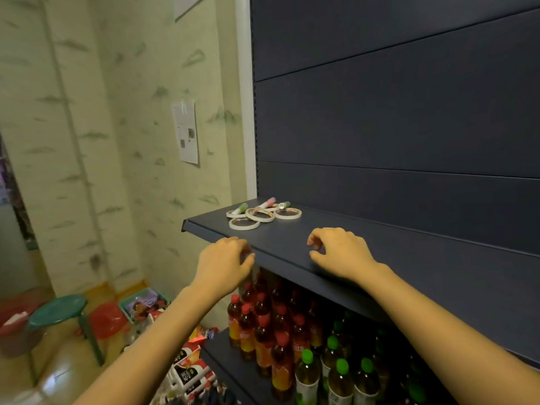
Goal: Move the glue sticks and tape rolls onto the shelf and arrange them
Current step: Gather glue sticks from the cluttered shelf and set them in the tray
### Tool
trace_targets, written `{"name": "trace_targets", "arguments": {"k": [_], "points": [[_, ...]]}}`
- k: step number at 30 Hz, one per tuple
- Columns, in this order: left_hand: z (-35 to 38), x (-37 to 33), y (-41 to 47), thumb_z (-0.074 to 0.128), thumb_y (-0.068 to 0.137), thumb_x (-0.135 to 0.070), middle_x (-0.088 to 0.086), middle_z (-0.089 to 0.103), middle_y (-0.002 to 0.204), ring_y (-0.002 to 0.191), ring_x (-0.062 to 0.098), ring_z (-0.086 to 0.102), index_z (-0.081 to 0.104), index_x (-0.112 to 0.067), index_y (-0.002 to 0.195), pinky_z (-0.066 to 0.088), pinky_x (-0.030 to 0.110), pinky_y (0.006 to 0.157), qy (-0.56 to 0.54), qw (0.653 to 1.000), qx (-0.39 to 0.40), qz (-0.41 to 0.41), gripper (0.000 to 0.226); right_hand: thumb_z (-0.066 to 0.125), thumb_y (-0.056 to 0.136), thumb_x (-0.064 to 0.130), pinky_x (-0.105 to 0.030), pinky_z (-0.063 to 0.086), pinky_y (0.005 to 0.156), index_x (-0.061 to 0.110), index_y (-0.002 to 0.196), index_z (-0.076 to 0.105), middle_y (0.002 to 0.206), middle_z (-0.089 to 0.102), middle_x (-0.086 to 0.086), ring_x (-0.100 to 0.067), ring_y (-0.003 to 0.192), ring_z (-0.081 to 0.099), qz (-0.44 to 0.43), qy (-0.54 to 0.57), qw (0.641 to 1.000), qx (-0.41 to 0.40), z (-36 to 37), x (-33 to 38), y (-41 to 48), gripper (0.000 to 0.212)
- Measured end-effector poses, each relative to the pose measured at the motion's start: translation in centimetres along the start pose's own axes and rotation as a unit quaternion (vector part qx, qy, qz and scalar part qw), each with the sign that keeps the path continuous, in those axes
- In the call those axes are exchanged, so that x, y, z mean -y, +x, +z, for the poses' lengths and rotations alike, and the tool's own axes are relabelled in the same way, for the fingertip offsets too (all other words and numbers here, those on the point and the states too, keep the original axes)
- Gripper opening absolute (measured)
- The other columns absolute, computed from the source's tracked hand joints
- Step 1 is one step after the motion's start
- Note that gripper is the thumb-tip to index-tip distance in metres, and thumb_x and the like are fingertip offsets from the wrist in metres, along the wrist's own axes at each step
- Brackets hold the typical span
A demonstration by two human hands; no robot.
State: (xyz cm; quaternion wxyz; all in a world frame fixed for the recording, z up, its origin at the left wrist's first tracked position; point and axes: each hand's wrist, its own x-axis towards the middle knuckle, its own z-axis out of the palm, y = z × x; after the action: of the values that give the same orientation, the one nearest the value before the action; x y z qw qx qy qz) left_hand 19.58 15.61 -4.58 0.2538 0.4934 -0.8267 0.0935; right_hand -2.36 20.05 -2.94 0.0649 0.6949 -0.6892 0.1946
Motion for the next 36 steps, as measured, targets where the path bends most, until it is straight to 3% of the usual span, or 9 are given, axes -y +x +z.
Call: {"name": "trace_targets", "arguments": {"k": [6,12,19,21,27,29,31,33,36], "points": [[2.7,3.1,4.0,0.042,0.094,-0.042,0.001,0.065,0.072,0.069,0.019,0.061,0.064,-0.014,0.074,0.053,0.032,0.063,-0.036,0.997,-0.022,-0.062,0.041,0.052,0.090,0.031,-0.029,0.043,0.073,0.028,0.110,0.057,0.106,0.061,0.006,-0.017,0.098,0.057,0.028,-0.021,0.999,0.021,2.1,0.0,5.9,0.020],[5.5,5.9,11.1,0.044,0.093,-0.042,0.004,0.060,0.071,0.075,0.027,0.061,0.057,-0.018,0.064,0.045,0.030,0.063,-0.066,0.992,-0.024,-0.109,0.040,0.053,0.090,0.031,-0.031,0.044,0.076,0.026,0.108,0.058,0.107,0.062,0.004,-0.019,0.098,0.058,0.066,-0.023,0.997,0.023,4.5,-1.4,12.6,0.019],[10.4,8.9,20.9,0.039,0.089,-0.061,0.008,0.066,0.094,0.088,0.027,0.061,0.058,-0.012,0.085,0.041,0.031,0.067,0.001,0.985,0.074,-0.156,0.052,0.045,0.094,0.037,-0.032,0.042,0.074,0.024,0.109,0.059,0.111,0.061,-0.001,-0.023,0.100,0.058,0.121,-0.058,0.990,0.046,6.0,-4.2,20.0,0.024],[12.1,9.5,22.8,0.038,0.088,-0.063,0.006,0.065,0.104,0.096,0.026,0.061,0.060,-0.014,0.102,0.040,0.031,0.072,0.015,0.981,0.105,-0.160,0.056,0.042,0.095,0.043,-0.033,0.042,0.074,0.021,0.109,0.059,0.110,0.061,-0.003,-0.024,0.099,0.058,0.144,-0.064,0.985,0.064,6.4,-5.0,22.0,0.031],[14.6,10.6,25.4,0.040,0.092,-0.049,0.006,0.060,0.118,0.109,0.028,0.056,0.045,-0.017,0.128,0.037,0.034,0.076,-0.015,0.977,0.168,-0.129,0.048,0.032,0.097,0.051,-0.035,0.039,0.081,0.015,0.119,0.058,0.122,0.058,-0.007,-0.027,0.109,0.055,0.217,-0.091,0.965,0.118,8.5,-6.3,25.8,0.050],[14.5,10.8,25.9,0.038,0.093,-0.048,0.006,0.060,0.116,0.107,0.027,0.056,0.048,-0.015,0.122,0.037,0.034,0.075,-0.009,0.980,0.166,-0.109,0.045,0.029,0.095,0.058,-0.036,0.040,0.086,0.014,0.120,0.057,0.124,0.057,-0.007,-0.027,0.113,0.054,0.246,-0.094,0.956,0.133,9.3,-6.4,26.6,0.058],[14.2,11.3,26.3,0.038,0.093,-0.049,0.005,0.062,0.107,0.102,0.027,0.058,0.055,-0.015,0.100,0.039,0.034,0.075,-0.015,0.981,0.166,-0.102,0.039,0.030,0.092,0.062,-0.035,0.040,0.085,0.014,0.119,0.058,0.123,0.058,-0.006,-0.026,0.113,0.054,0.264,-0.094,0.949,0.141,10.1,-6.4,27.3,0.061],[13.4,11.7,26.4,0.040,0.093,-0.048,0.005,0.059,0.089,0.090,0.025,0.058,0.048,-0.017,0.070,0.041,0.033,0.074,-0.024,0.980,0.170,-0.095,0.039,0.036,0.091,0.060,-0.033,0.038,0.080,0.016,0.112,0.059,0.118,0.060,-0.004,-0.024,0.106,0.056,0.272,-0.085,0.948,0.142,10.7,-6.5,27.9,0.054],[12.2,12.2,26.5,0.043,0.092,-0.045,0.011,0.058,0.077,0.081,0.027,0.058,0.040,-0.020,0.055,0.044,0.034,0.073,-0.035,0.982,0.171,-0.074,0.045,0.048,0.086,0.054,-0.029,0.036,0.074,0.018,0.092,0.057,0.099,0.060,-0.001,-0.020,0.088,0.052,0.281,-0.088,0.947,0.129,10.6,-6.3,28.3,0.037]]}}
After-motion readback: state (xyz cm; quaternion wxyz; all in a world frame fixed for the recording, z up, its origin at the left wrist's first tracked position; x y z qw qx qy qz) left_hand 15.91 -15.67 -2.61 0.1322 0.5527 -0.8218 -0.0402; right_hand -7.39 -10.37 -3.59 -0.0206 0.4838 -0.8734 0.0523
